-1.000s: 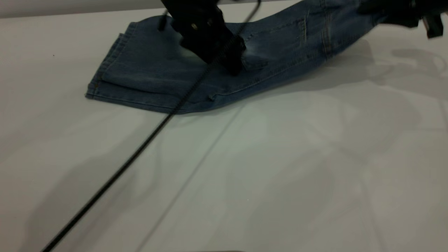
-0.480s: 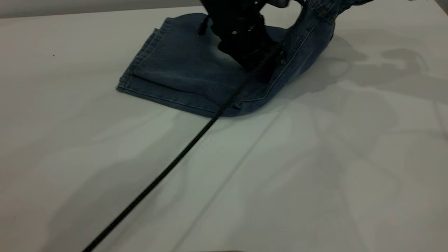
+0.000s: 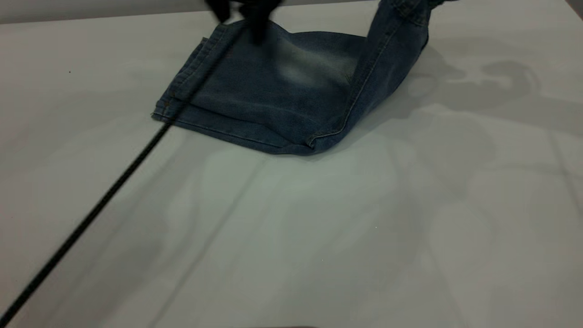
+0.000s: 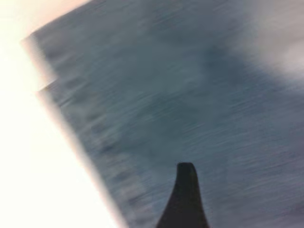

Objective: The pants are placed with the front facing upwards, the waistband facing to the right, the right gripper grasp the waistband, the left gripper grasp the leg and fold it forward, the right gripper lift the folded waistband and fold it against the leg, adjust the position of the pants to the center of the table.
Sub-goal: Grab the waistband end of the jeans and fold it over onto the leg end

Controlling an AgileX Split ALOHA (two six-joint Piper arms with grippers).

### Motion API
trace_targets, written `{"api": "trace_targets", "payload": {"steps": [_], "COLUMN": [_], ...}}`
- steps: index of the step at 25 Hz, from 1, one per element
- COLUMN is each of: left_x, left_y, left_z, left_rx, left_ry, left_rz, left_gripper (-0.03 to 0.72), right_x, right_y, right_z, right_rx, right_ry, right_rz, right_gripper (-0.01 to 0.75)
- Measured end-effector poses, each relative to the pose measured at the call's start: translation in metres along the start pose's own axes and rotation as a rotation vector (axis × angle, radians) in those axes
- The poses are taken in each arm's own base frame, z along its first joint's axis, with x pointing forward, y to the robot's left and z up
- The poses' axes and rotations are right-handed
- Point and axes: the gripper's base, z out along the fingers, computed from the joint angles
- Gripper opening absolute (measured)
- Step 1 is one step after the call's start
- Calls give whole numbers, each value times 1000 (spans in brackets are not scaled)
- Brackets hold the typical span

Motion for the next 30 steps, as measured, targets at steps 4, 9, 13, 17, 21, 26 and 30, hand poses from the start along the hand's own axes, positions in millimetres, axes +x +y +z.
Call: {"api": "trace_targets", "payload": {"steps": [4,9,13,17,21,26,30], "left_x": [8,17,24,24,24,8,-6], "left_y": [15,6,-2,-3,-1,16,39], "left_z": [13,48,68,69,64,6,-65], "left_rx": [-11,8,40,43,39,-23,-84], "left_ry": [17,40,60,56,77,53,-39], "left_rz": [-28,-25,-37,-43,-58,-77,-107], "left_gripper": [557,557,557,556,556,556,556], "right_x": [-3,-3,0,5,10,11,19], "right_y": [19,41,57,69,74,73,73], "right_z": [24,55,75,91,100,105,116], "right_rx": [3,38,56,68,88,135,173], "right_ry": [22,40,41,34,22,-2,-3], "right_rz": [-72,-151,-197,-226,-257,-310,-346], "right_gripper": [81,81,81,81,81,81,83]}}
